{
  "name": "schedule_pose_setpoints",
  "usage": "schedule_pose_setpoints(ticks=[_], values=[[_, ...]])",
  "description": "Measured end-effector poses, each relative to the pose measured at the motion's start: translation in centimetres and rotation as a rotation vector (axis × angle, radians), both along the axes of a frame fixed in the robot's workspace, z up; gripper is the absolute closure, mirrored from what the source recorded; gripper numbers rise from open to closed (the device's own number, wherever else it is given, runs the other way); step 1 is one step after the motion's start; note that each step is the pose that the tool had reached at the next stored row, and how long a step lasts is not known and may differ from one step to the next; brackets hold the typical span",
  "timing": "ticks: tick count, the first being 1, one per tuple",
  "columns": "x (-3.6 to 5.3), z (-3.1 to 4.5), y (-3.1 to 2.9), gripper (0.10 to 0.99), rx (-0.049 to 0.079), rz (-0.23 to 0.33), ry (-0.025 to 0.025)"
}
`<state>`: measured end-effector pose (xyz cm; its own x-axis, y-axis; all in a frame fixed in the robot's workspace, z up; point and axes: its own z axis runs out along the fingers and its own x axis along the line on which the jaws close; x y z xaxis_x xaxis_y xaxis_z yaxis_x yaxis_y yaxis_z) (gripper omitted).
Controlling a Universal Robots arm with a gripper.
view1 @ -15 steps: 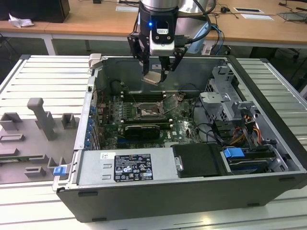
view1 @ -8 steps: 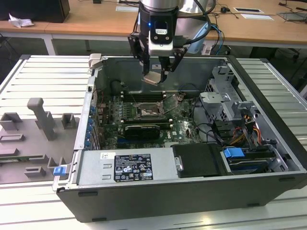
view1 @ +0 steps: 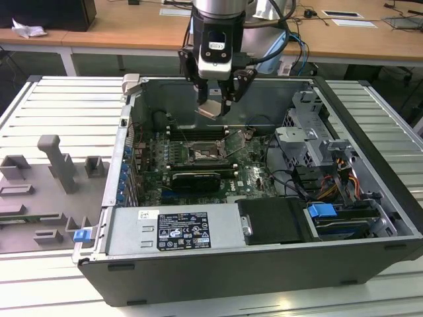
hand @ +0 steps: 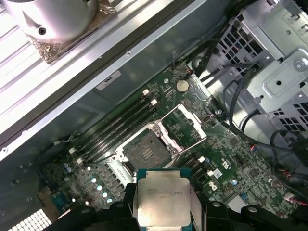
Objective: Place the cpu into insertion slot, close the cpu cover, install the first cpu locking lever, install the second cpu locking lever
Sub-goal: 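Place the cpu into insertion slot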
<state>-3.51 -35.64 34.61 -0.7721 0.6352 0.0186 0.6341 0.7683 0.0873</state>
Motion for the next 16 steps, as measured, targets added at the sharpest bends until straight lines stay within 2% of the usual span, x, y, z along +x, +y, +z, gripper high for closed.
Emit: schedule_pose_setpoints(ticks=[16], values=[[0.00, -0.26, 0.00, 0.557, 0.000, -0.157, 0.0000]])
